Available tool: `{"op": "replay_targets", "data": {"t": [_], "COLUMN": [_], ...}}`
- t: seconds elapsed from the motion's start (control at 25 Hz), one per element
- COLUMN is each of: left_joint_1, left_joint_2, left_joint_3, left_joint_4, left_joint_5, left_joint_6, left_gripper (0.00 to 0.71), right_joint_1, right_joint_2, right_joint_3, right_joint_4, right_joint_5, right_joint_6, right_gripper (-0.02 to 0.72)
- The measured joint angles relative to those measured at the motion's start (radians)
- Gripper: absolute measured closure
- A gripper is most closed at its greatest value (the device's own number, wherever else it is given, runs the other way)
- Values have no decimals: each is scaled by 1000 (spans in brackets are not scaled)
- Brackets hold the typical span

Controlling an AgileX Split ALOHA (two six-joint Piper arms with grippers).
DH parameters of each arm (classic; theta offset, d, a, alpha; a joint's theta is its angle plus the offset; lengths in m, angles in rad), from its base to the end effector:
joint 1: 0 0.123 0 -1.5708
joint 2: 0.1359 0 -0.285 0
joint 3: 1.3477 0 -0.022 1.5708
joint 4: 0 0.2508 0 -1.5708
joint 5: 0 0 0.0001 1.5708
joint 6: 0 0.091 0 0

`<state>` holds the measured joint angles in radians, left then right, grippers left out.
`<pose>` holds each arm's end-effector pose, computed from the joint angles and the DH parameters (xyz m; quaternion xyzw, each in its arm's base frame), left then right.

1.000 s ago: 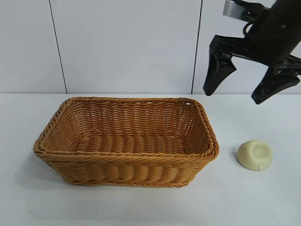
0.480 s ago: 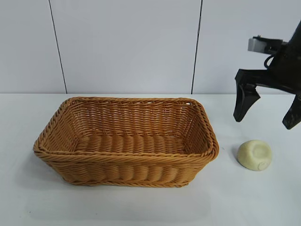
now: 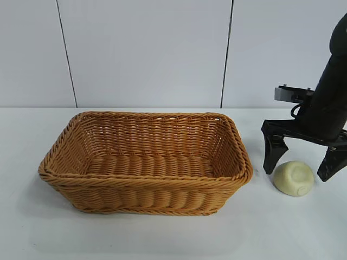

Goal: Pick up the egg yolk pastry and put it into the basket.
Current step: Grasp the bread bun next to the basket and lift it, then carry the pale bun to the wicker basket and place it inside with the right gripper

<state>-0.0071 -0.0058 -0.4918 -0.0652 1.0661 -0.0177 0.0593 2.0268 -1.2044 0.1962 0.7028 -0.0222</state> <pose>-0.0051 -0.0052 0.2747 -0.0032 0.8548 -0.0390 0.5175 0.3712 0.0335 0.1182 0.0299 0.9950 0.0693 0.0648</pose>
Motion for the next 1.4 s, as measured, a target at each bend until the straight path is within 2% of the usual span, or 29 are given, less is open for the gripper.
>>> {"op": "replay_targets", "data": {"t": [0.2, 0.24, 0.32, 0.52, 0.76, 0.88, 1.24, 1.4], "left_joint_1": [0, 0, 0, 0, 0, 0, 0, 0], "left_joint_2": [0, 0, 0, 0, 0, 0, 0, 0], "left_joint_3": [0, 0, 0, 0, 0, 0, 0, 0], "left_joint_4": [0, 0, 0, 0, 0, 0, 0, 0], "left_joint_5": [0, 0, 0, 0, 0, 0, 0, 0], "left_joint_6": [0, 0, 0, 0, 0, 0, 0, 0], "left_gripper": [15, 15, 15, 15, 14, 14, 14, 14], "right_joint_1": [0, 0, 0, 0, 1, 22, 241, 362], "right_joint_2": [0, 0, -3, -56, -108, -109, -109, -109], "right_joint_3": [-2, -4, -9, -81, -308, -390, -448, -448], "right_joint_4": [0, 0, 1, 0, 0, -2, -5, -4], "right_joint_5": [10, 17, 34, 127, 327, 384, 399, 357], "right_joint_6": [0, -2, -8, -23, -30, -30, -17, 10], "right_gripper": [551, 593, 631, 650, 652, 653, 657, 657]}}
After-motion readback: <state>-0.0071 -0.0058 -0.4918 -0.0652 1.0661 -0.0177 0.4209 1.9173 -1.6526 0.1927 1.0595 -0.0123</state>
